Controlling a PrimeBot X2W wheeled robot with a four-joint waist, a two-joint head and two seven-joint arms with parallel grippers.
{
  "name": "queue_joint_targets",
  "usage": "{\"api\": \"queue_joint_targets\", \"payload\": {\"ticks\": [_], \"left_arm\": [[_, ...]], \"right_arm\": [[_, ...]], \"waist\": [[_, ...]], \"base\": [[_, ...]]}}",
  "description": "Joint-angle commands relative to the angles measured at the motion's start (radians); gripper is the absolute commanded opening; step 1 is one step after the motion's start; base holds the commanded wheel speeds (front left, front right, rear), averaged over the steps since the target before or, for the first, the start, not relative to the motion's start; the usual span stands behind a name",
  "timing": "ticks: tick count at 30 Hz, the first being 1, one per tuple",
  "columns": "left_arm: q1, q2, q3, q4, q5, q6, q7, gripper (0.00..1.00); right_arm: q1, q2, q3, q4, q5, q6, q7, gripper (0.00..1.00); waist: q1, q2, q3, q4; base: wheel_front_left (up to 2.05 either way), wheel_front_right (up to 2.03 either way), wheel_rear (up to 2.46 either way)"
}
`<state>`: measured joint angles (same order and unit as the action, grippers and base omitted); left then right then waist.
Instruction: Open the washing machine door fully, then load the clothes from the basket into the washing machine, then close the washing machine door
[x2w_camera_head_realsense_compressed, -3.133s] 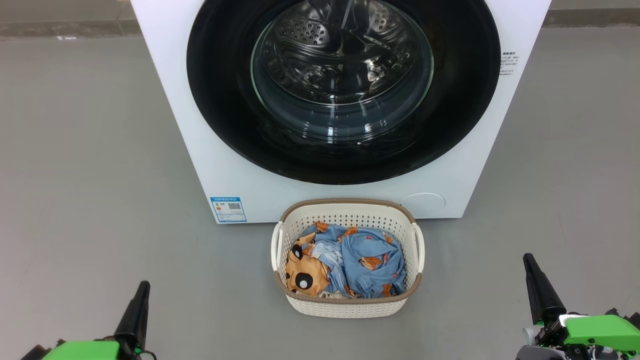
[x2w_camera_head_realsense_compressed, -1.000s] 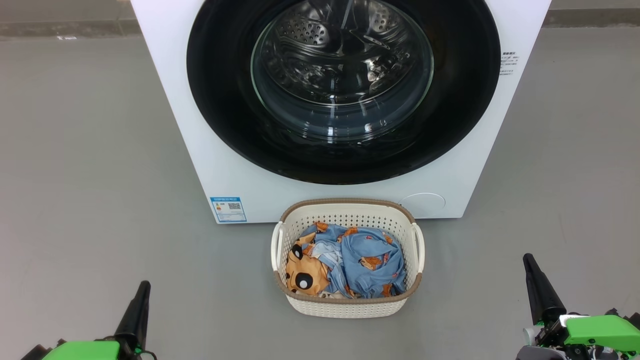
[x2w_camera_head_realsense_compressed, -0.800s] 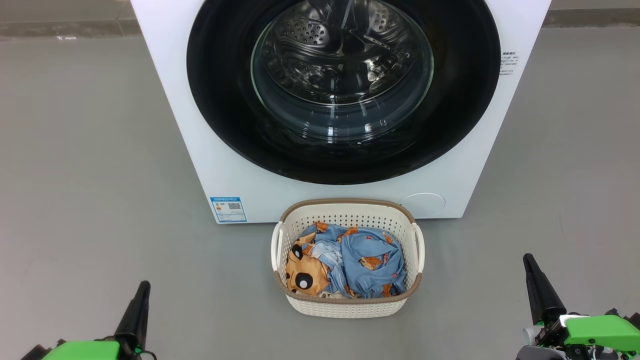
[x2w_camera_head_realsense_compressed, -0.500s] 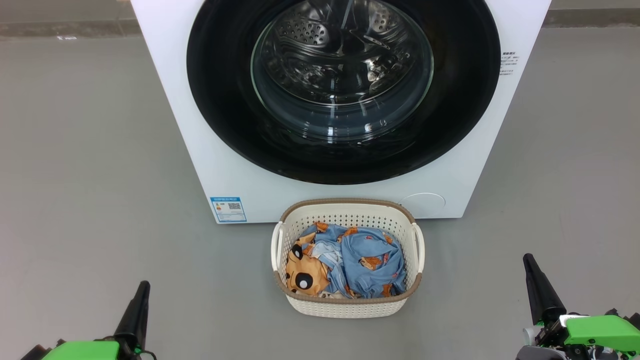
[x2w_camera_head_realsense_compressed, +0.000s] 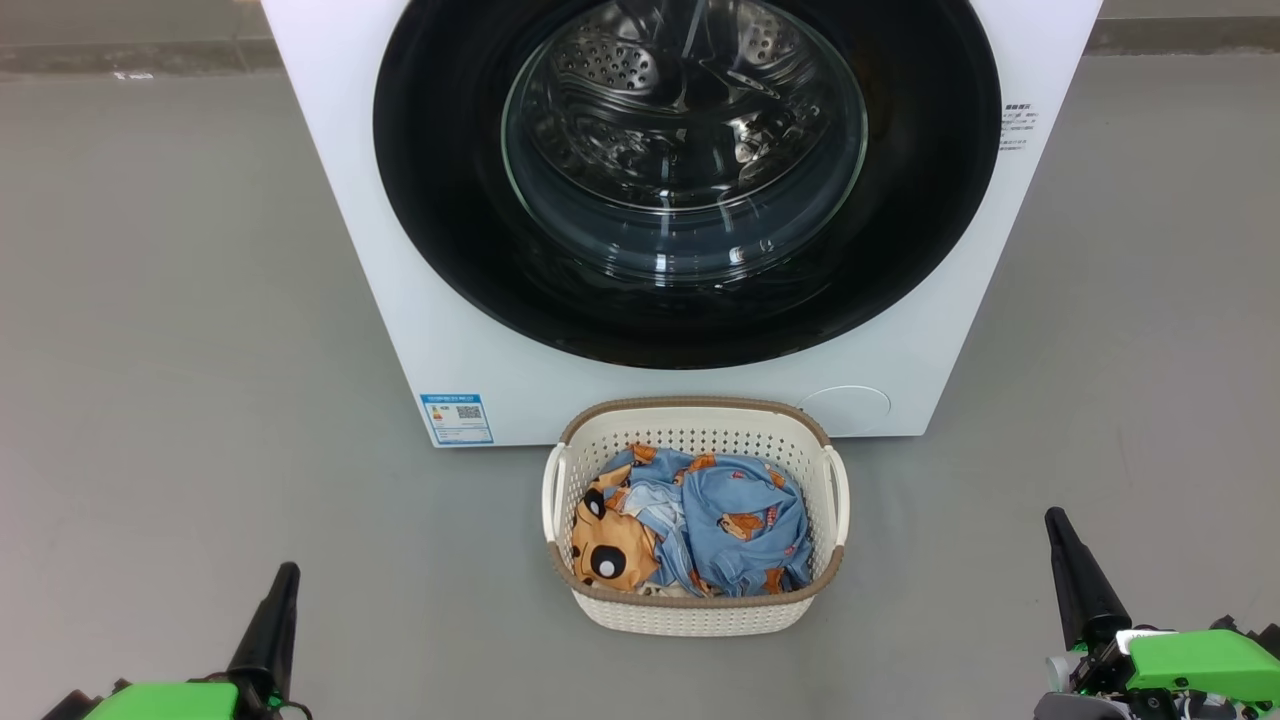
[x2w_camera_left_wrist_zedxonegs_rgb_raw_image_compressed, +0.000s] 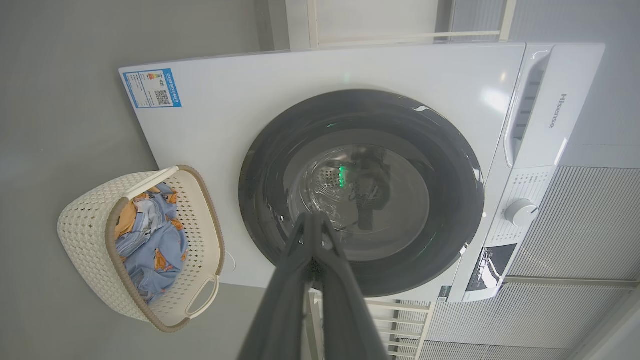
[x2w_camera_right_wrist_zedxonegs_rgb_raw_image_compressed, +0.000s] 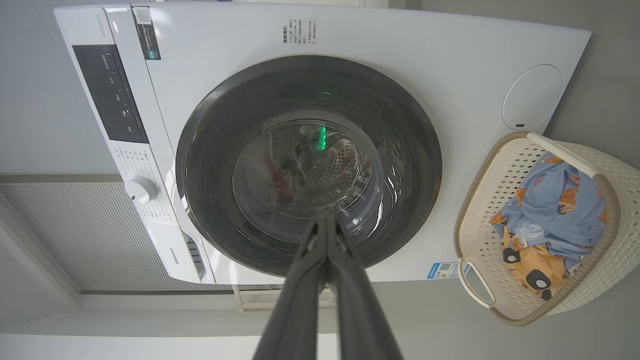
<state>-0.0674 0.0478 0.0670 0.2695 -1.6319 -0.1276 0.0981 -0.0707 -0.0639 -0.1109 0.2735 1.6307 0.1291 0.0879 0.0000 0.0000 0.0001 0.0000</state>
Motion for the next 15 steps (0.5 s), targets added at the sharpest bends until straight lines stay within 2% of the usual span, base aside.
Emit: {"api": "queue_joint_targets", "payload": {"ticks": [1, 15], "left_arm": [[-0.048, 0.013, 0.034, -0.018, 0.012, -0.003, 0.004, 0.0], [-0.048, 0.012, 0.035, -0.018, 0.013, -0.003, 0.005, 0.0]], "right_arm": [[-0.043, -0.004, 0.019, -0.023, -0.003, 0.002, 0.007, 0.0], [-0.043, -0.002, 0.018, -0.023, -0.005, 0.002, 0.009, 0.0]], "waist": [[0.0, 0.0, 0.0, 0.0], [0.0, 0.0, 0.0, 0.0]], "base": [[0.0, 0.0, 0.0], [0.0, 0.0, 0.0]]}}
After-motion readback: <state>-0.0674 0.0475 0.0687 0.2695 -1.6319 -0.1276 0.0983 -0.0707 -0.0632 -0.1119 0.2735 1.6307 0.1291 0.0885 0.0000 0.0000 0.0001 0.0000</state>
